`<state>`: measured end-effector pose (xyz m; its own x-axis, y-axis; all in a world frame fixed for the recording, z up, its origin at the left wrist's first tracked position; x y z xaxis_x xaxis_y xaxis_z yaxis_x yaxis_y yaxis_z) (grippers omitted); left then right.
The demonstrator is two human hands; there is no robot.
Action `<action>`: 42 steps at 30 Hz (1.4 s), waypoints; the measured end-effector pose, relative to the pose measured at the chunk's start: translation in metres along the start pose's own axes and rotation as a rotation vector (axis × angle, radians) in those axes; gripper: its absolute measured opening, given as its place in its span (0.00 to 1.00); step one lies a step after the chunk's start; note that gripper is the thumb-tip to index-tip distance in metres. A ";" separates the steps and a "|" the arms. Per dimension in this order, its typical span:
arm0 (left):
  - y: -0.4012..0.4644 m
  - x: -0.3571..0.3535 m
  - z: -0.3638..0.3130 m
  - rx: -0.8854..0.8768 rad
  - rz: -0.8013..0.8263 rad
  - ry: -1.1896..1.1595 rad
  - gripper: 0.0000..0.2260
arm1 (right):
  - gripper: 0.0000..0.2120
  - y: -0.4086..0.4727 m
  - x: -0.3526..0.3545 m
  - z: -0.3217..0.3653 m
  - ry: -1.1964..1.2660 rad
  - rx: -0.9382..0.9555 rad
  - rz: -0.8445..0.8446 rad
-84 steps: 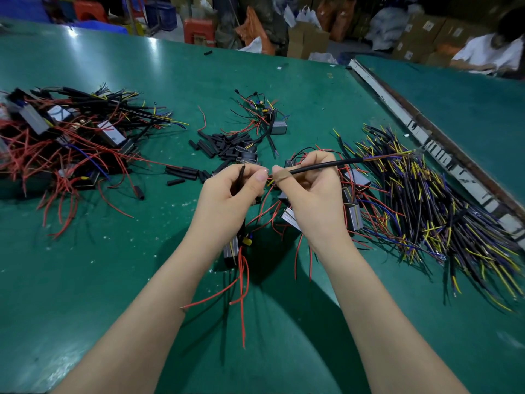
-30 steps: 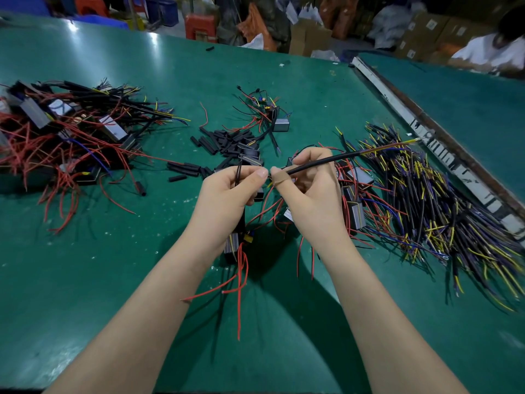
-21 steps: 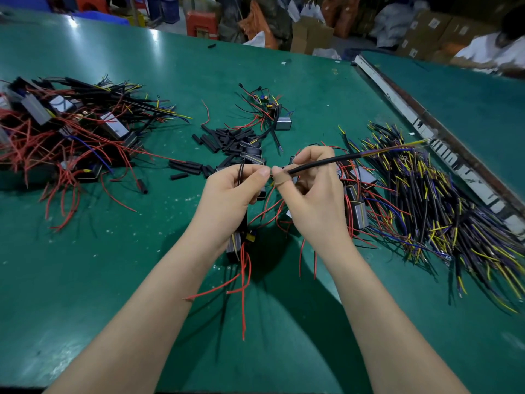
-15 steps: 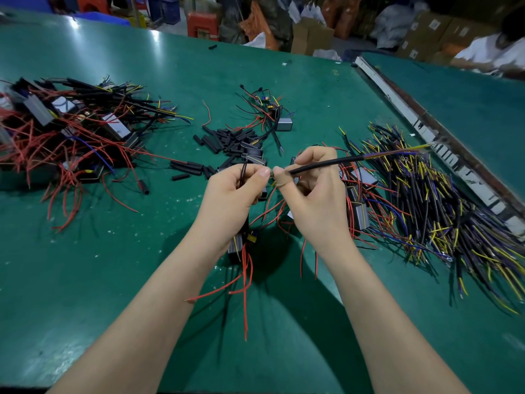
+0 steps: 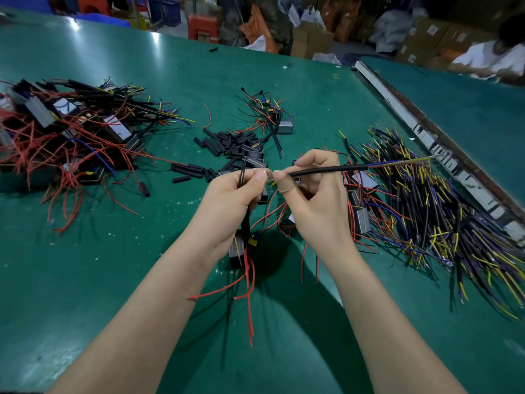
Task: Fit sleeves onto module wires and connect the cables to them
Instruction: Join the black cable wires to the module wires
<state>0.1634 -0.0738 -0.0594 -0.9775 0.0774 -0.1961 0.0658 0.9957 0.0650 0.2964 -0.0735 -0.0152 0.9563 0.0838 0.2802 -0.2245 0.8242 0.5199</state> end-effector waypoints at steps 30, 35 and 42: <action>-0.010 -0.006 -0.032 -0.409 -0.077 0.917 0.02 | 0.10 0.006 0.010 -0.001 -0.399 -0.010 0.170; -0.011 -0.012 -0.035 -0.441 -0.021 0.943 0.02 | 0.09 0.009 0.012 -0.005 -0.228 -0.037 0.153; -0.012 -0.018 -0.032 -0.418 0.016 0.942 0.03 | 0.09 0.009 0.011 0.000 -0.178 -0.016 0.137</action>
<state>0.1733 -0.0891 -0.0255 -0.7496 -0.1600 0.6423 0.1807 0.8840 0.4311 0.3046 -0.0652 -0.0079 0.8684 0.0968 0.4863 -0.3459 0.8209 0.4543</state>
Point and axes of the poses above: each hand's wrist, its own y-axis towards the middle knuckle, its own x-axis out of the back of the hand, z = x × y, the point moved 8 cm from there along y, towards the middle knuckle, and after that the axes turned 10 degrees about z, right-handed, at the moved point
